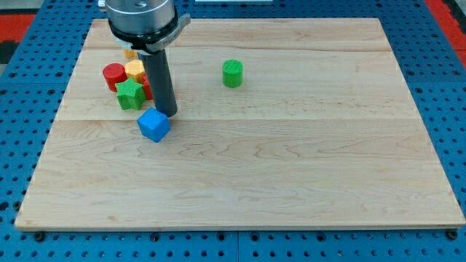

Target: Separate the red star and green star

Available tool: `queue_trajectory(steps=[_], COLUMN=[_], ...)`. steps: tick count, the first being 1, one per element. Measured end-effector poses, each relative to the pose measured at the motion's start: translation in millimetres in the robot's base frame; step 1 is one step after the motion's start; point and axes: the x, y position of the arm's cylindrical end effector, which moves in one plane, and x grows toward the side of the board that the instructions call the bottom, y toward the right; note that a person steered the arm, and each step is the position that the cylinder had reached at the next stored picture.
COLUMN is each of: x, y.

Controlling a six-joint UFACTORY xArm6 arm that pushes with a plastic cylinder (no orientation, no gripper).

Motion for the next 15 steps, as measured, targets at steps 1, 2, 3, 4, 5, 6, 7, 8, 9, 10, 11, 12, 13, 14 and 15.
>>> queue_trajectory(steps=[1, 2, 3, 4, 5, 6, 7, 8, 9, 10, 11, 12, 13, 14, 15], x=[-29.2, 39.2, 74.2, 33.8, -24.9, -93.7, -109.2, -87.0, -73.5, -92.1, -43.7, -8.5, -24.6, -62.9, -44.9], y=[-10.1, -25.3, 0.5, 15.0, 38.3, 16.8, -13.5, -9.4, -20.0, -36.7, -20.2, 6.2, 0.6, -25.1, -75.4])
